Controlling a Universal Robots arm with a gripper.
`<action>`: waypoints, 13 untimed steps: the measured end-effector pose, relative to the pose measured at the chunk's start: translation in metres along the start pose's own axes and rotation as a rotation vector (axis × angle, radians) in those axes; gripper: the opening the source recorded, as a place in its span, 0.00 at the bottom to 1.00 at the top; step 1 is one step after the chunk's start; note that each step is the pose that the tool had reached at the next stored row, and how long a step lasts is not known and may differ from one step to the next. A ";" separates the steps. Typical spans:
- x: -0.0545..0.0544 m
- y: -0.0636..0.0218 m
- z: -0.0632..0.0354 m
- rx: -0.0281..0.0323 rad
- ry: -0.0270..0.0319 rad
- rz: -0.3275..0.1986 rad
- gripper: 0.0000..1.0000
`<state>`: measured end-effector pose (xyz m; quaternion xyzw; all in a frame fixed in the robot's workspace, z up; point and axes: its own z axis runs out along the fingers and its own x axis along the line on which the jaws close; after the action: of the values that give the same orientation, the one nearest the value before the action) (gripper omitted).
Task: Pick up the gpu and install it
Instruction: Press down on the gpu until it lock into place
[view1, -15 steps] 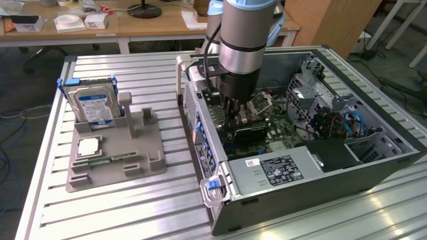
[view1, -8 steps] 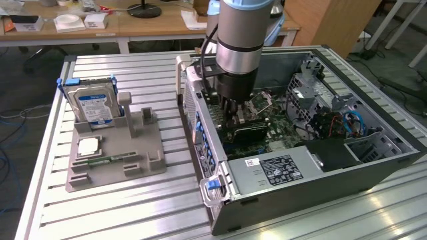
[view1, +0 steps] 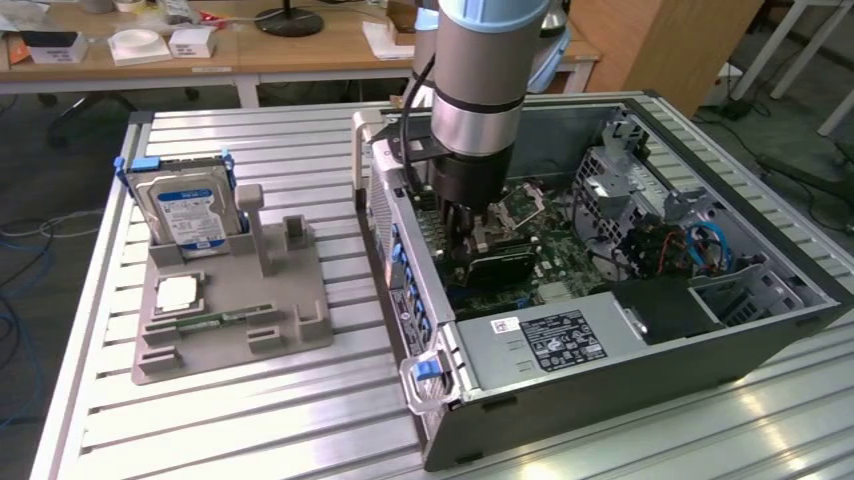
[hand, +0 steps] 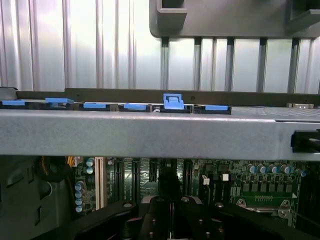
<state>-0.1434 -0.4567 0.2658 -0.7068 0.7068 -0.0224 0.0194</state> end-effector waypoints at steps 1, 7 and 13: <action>0.000 0.0000 0.0001 0.0001 -0.0001 0.000 0.10; 0.000 0.0008 0.0029 -0.0004 0.0021 0.000 0.10; 0.000 0.0007 0.0034 0.0001 0.0011 0.000 0.10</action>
<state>-0.1439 -0.4567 0.2624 -0.7068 0.7068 -0.0228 0.0191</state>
